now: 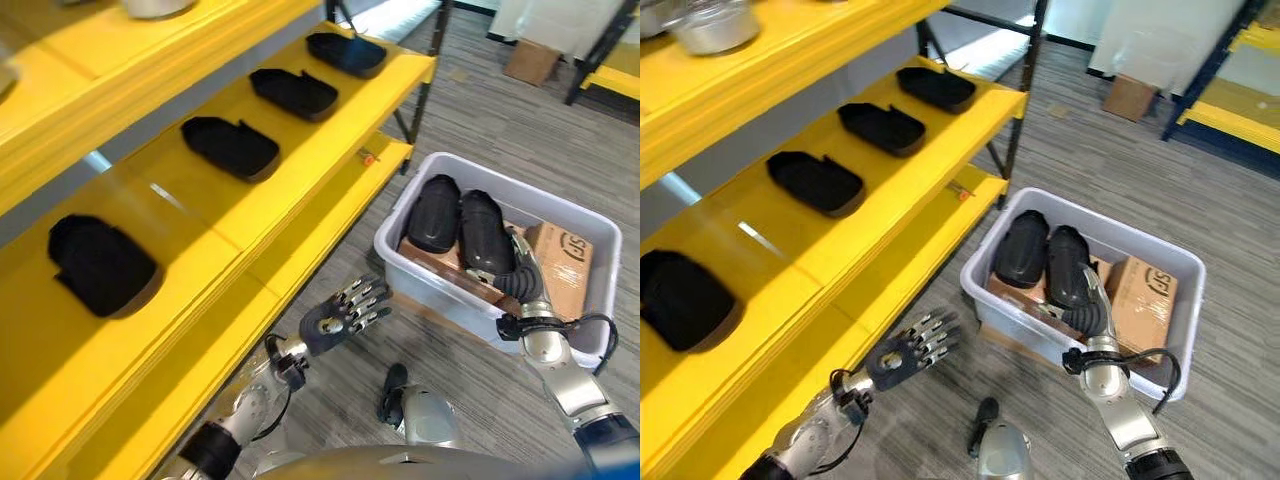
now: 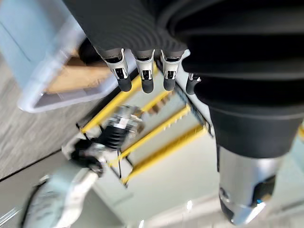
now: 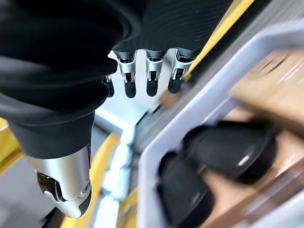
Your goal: Move parts from the plastic box to the shelf.
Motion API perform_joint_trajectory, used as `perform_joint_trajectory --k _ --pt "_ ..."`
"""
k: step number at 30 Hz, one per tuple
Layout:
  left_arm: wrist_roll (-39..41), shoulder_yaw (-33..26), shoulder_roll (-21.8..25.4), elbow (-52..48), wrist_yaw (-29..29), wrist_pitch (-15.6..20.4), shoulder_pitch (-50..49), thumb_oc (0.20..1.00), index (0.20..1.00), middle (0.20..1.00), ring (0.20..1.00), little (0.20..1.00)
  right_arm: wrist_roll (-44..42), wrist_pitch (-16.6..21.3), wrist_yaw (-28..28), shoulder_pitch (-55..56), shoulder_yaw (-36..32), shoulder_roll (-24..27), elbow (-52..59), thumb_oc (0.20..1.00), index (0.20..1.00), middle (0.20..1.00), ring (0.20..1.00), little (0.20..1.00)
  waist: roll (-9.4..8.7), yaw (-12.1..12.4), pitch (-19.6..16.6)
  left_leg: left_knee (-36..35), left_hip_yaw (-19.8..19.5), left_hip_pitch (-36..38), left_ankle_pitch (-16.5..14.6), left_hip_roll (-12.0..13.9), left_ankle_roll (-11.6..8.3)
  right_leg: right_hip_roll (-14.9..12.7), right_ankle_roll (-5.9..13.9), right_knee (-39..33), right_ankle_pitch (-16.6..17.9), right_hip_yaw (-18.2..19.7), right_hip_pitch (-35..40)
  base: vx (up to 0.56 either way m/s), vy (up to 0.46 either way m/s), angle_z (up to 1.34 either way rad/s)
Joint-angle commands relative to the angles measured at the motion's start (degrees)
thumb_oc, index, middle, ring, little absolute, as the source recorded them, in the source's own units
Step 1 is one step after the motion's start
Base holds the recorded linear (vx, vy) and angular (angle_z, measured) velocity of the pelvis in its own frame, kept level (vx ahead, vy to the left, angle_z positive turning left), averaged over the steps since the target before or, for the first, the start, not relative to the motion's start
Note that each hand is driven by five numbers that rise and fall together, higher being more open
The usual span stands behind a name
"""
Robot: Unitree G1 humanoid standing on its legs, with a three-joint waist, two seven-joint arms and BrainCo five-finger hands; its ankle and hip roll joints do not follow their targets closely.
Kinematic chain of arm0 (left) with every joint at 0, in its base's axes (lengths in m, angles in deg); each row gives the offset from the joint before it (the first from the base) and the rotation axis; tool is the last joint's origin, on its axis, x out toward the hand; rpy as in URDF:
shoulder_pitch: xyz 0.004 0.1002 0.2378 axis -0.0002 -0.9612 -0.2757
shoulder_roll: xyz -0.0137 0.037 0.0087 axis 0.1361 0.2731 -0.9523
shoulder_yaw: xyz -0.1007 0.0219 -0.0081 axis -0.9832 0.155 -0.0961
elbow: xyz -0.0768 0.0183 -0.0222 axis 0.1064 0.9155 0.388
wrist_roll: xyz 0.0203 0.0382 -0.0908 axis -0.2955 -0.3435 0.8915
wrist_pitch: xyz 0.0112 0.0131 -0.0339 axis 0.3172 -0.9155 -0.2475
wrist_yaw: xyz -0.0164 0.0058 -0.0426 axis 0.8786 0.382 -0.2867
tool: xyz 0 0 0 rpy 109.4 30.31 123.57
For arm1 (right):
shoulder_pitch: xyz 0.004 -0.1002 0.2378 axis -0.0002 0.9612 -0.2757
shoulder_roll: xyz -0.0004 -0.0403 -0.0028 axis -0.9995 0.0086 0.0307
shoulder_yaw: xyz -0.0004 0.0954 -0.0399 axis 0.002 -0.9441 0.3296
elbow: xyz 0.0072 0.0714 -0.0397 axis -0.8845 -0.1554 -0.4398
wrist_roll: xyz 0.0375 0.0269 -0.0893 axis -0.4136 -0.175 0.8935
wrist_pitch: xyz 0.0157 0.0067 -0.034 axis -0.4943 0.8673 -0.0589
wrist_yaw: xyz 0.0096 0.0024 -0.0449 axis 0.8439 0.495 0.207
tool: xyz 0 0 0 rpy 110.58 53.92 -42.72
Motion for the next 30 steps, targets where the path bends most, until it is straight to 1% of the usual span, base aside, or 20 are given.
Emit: perform_joint_trajectory --k 1,3,4,5,6,7,8,9,10,11,12,13,14,15,16,17,25,28,29,30 --pt "2.1 2.2 -0.5 -5.1 2.6 4.7 0.0 1.000 1.000 1.000 1.000 1.000 2.6 3.4 0.3 -3.1 -2.9 1.2 2.0 1.000 1.000 1.000 1.000 1.000 -2.74 -0.4 0.3 2.9 -0.2 -3.0 -3.2 -1.5 -2.93 -0.8 5.69 -8.0 5.0 0.8 3.6 0.20 -0.161 -0.61" --pt "2.9 2.2 -1.1 -4.8 3.7 5.0 1.2 1.000 1.000 1.000 1.000 1.000 2.3 3.7 0.4 -3.3 -3.1 1.7 1.6 1.000 1.000 1.000 1.000 1.000 -2.44 -0.5 0.2 4.5 -0.4 -2.5 -1.6 -0.4 -4.38 0.6 4.82 -9.2 4.7 1.7 3.9 0.18 -0.164 -0.68" --pt "3.2 2.2 -1.9 -4.4 4.4 4.8 2.3 1.000 1.000 1.000 1.000 1.000 2.3 4.0 1.0 -3.5 -3.2 1.7 0.7 1.000 1.000 1.000 1.000 1.000 -2.49 -0.9 -0.3 5.9 -1.0 -2.3 -1.2 -0.5 -4.65 1.3 4.23 -10.0 4.3 2.6 4.1 0.18 -0.171 -0.59" --pt "3.1 2.2 -2.3 -4.1 4.7 4.6 2.8 1.000 1.000 1.000 1.000 1.000 2.1 4.2 1.4 -3.8 -3.2 1.7 0.1 1.000 1.000 1.000 1.000 1.000 -2.34 -0.8 -0.4 6.6 -1.4 -2.6 -1.3 -0.4 -4.74 1.7 3.91 -10.3 4.1 3.0 4.1 0.16 -0.165 -0.46" --pt "2.8 2.0 -2.8 -3.7 5.0 4.6 3.1 1.000 1.000 1.000 1.000 1.000 1.6 4.4 1.8 -4.1 -3.3 1.4 -0.6 1.000 1.000 1.000 1.000 1.000 -2.24 -0.8 -0.7 6.0 -2.0 -2.7 -3.0 -1.7 -3.98 1.9 3.81 -10.2 3.8 3.0 4.0 0.13 -0.104 -0.50" --pt "2.1 1.8 -3.5 -3.1 6.2 4.9 3.1 1.000 1.000 1.000 1.000 1.000 1.3 4.4 2.5 -4.5 -3.4 0.9 -1.8 1.000 1.000 1.000 1.000 1.000 -1.84 -0.5 -1.2 4.4 -6.1 -4.4 -6.2 -6.2 -1.57 2.5 3.92 -9.8 3.9 4.3 3.4 0.10 -0.061 -0.34" --pt "2.1 1.8 -3.5 -3.1 6.2 4.9 3.1 1.000 1.000 1.000 1.000 1.000 1.3 4.4 2.5 -4.5 -3.4 0.9 -1.8 1.000 1.000 1.000 1.000 1.000 -1.85 -0.5 -1.2 4.3 -6.1 -4.5 -6.2 -6.3 -1.53 2.5 3.94 -9.8 3.9 4.3 3.4 0.18 -0.056 -0.47" --pt "1.9 1.6 -3.5 -3.3 7.9 5.0 2.6 1.000 1.000 1.000 1.000 1.000 0.3 3.6 3.3 -3.6 -3.7 0.3 -1.3 1.000 1.000 1.000 1.000 1.000 -1.55 -0.3 -1.3 2.5 -10.1 -5.7 -9.5 -10.3 0.78 3.5 4.35 -9.4 4.5 5.9 2.7 0.14 -0.020 -0.28" --pt "2.2 1.7 -3.2 -3.6 8.6 5.0 2.4 1.000 1.000 1.000 1.000 1.000 0.2 3.2 3.3 -3.1 -3.8 0.1 -1.0 1.000 1.000 1.000 1.000 1.000 -1.51 -0.3 -1.3 1.8 -11.2 -6.3 -10.1 -11.4 1.48 3.7 4.61 -9.2 4.6 6.5 2.5 0.23 0.013 -0.26" --pt "2.9 1.9 -2.7 -4.3 10.1 5.1 2.2 1.000 1.000 1.000 1.000 1.000 -0.7 2.2 4.0 -2.2 -3.8 -0.7 -0.4 1.000 1.000 1.000 1.000 1.000 -1.32 0.0 -0.9 -1.1 -14.3 -8.0 -12.0 -14.3 3.20 4.0 5.54 -8.8 5.2 8.1 2.1 0.12 0.063 -0.34" --pt "2.9 2.0 -2.6 -4.3 10.2 5.2 2.1 1.000 1.000 1.000 1.000 1.000 -0.8 2.0 4.0 -2.0 -3.8 -0.8 -0.3 1.000 1.000 1.000 1.000 1.000 -1.29 0.0 -0.9 -2.0 -14.7 -8.0 -12.3 -15.0 3.60 3.9 5.79 -8.7 5.3 8.3 2.0 0.20 0.128 -0.36" --pt "4.2 2.4 -2.4 -4.8 11.4 5.3 1.1 1.000 1.000 1.000 1.000 1.000 -2.3 1.0 3.9 -1.7 -3.3 -2.3 -1.1 1.000 1.000 1.000 1.000 1.000 -0.69 1.0 -0.4 -6.1 -19.8 -10.0 -12.7 -18.5 4.88 4.6 7.03 -7.5 5.5 10.7 1.6 0.16 0.094 -0.48" --pt "4.5 2.4 -2.1 -4.9 11.8 5.3 0.7 1.000 1.000 1.000 1.000 1.000 -2.9 0.8 4.0 -1.7 -3.0 -2.8 -1.8 1.000 1.000 1.000 1.000 1.000 -0.76 1.6 -0.1 -5.9 -21.6 -10.8 -12.6 -19.2 5.33 4.6 7.23 -7.0 5.3 12.0 1.5 0.23 0.052 -0.28" --pt "4.3 2.0 -1.8 -4.9 11.7 5.1 0.0 1.000 1.000 1.000 1.000 1.000 -2.9 1.0 4.1 -1.8 -2.5 -3.7 -2.8 1.000 1.000 1.000 1.000 1.000 -0.99 2.5 0.5 -4.5 -24.0 -12.3 -12.8 -19.6 6.04 4.9 7.22 -6.5 5.0 14.0 1.9 0.13 -0.027 -1.30" --pt "4.0 1.7 -1.5 -4.9 11.3 5.0 -0.3 1.000 1.000 1.000 1.000 1.000 -2.7 1.1 4.4 -2.0 -2.1 -4.0 -3.0 1.000 1.000 1.000 1.000 1.000 -1.23 3.0 0.7 -3.8 -24.3 -12.8 -13.0 -19.3 6.26 5.1 7.07 -6.9 4.7 15.0 2.4 0.08 0.034 -1.14" --pt "3.8 1.2 -1.2 -5.5 11.5 5.3 -1.2 1.000 1.000 1.000 1.000 1.000 -2.9 0.4 4.1 -2.6 -1.5 -4.8 -2.7 1.000 1.000 1.000 1.000 1.000 -1.15 3.6 0.5 -6.1 -25.2 -12.9 -12.0 -19.8 6.51 5.9 7.52 -8.5 4.4 16.5 3.4 0.01 0.084 -1.03" --pt "2.8 0.1 -1.1 -4.5 12.3 6.0 -0.9 1.000 1.000 1.000 1.000 1.000 -3.5 -0.2 2.9 -4.1 0.1 -6.0 -2.5 1.000 1.000 1.000 1.000 1.000 -1.23 4.1 0.0 -11.7 -24.4 -12.2 -9.1 -20.3 6.41 7.3 8.03 -10.6 4.2 17.9 4.2 -0.04 0.056 -0.32" --pt "2.5 0.2 -1.3 -4.4 12.1 5.6 -0.9 1.000 1.000 1.000 1.000 1.000 -2.9 0.3 3.4 -5.1 0.9 -6.5 -3.2 1.000 1.000 1.000 1.000 1.000 -1.58 4.8 -0.1 -13.3 -23.4 -11.6 -8.3 -20.2 6.09 7.3 8.31 -11.6 4.8 16.4 4.6 -0.07 -0.004 -0.09" --pt "1.4 -0.1 -1.2 -4.1 12.6 6.0 -1.5 1.000 1.000 1.000 1.000 1.000 -2.3 -0.1 2.9 -6.4 1.9 -6.9 -3.5 1.000 1.000 1.000 1.000 1.000 -1.72 6.4 0.0 -13.0 -20.3 -11.0 -8.0 -18.9 6.04 5.5 8.33 -7.8 3.3 11.8 4.5 -0.10 -0.053 -0.32" --pt "0.8 -0.3 -1.0 -3.7 12.7 6.3 -1.9 1.000 1.000 1.000 1.000 1.000 -2.3 -0.3 2.5 -7.0 2.3 -7.1 -3.8 1.000 1.000 1.000 1.000 1.000 -1.59 7.3 0.1 -12.5 -19.0 -10.8 -7.9 -18.1 6.30 3.8 8.28 -5.3 2.9 9.2 4.2 -0.08 -0.105 -0.51"
